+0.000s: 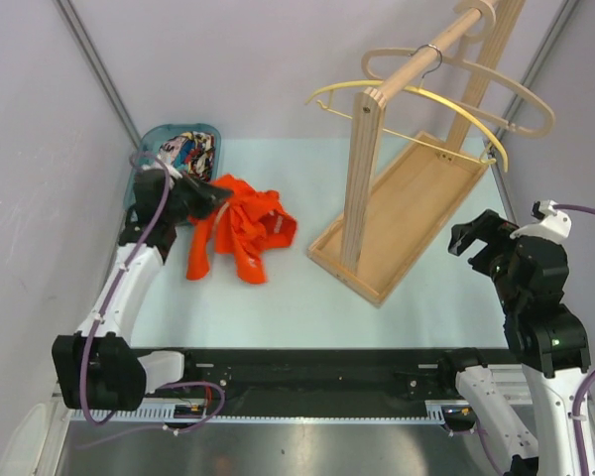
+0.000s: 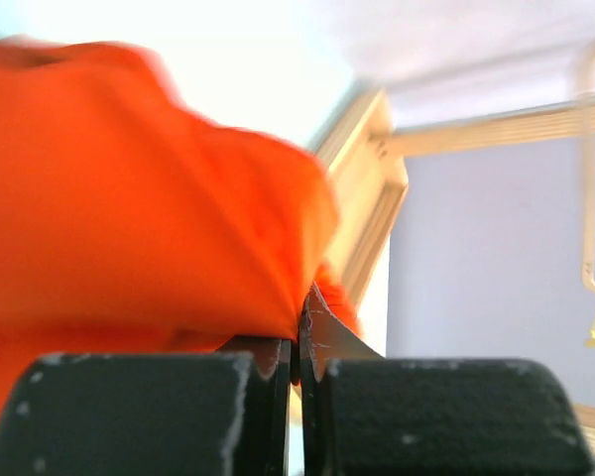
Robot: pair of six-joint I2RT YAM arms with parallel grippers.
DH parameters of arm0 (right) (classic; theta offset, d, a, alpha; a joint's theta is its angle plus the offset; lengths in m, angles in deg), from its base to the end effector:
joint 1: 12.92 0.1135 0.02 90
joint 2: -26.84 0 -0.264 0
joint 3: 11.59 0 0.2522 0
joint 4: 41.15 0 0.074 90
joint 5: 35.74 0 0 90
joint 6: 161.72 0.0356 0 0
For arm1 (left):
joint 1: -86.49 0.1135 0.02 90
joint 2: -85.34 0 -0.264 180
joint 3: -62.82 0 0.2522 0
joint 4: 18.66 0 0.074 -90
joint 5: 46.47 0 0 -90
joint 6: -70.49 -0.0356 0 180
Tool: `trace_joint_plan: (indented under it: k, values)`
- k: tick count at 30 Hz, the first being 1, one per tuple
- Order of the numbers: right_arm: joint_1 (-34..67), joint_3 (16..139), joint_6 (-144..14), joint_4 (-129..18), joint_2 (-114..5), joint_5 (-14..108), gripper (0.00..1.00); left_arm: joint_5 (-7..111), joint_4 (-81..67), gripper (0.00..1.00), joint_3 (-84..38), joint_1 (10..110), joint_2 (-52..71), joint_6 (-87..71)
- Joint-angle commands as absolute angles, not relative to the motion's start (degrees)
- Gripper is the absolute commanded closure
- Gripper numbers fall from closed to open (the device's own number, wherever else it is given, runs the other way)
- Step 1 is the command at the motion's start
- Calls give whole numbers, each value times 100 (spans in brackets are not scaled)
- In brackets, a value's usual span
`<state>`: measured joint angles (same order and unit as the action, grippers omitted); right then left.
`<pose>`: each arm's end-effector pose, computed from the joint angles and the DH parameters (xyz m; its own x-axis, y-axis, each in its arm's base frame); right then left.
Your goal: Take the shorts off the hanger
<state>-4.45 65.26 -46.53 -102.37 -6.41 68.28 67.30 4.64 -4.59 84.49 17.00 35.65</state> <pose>0.0856 0.0040 0.3993 -0.2345 0.3826 -0.8937 0.2048 0.9181 0.3393 0.2712 -0.0238 0.3110 -0.5620 -0.7320 -0.3852 -0.1085 0.5269 -0.8429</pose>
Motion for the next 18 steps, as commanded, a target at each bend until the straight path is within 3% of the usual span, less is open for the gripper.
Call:
trace_joint_plan:
  k: [1, 12, 18]
  values:
    - [-439, 6510, -4825, -9929, -761, 6762, 0, 6911, 247, 100, -1971, 8851, 1275, 2226]
    - [-448, 6510, -4983, -9868, -954, 6683, 0, 7219, 695, 100, -5243, 9694, -606, 827]
    - [-457, 6510, -5071, -9798, -1077, 6639, 0, 5585, 2162, 100, -6748, 9748, -1266, -306]
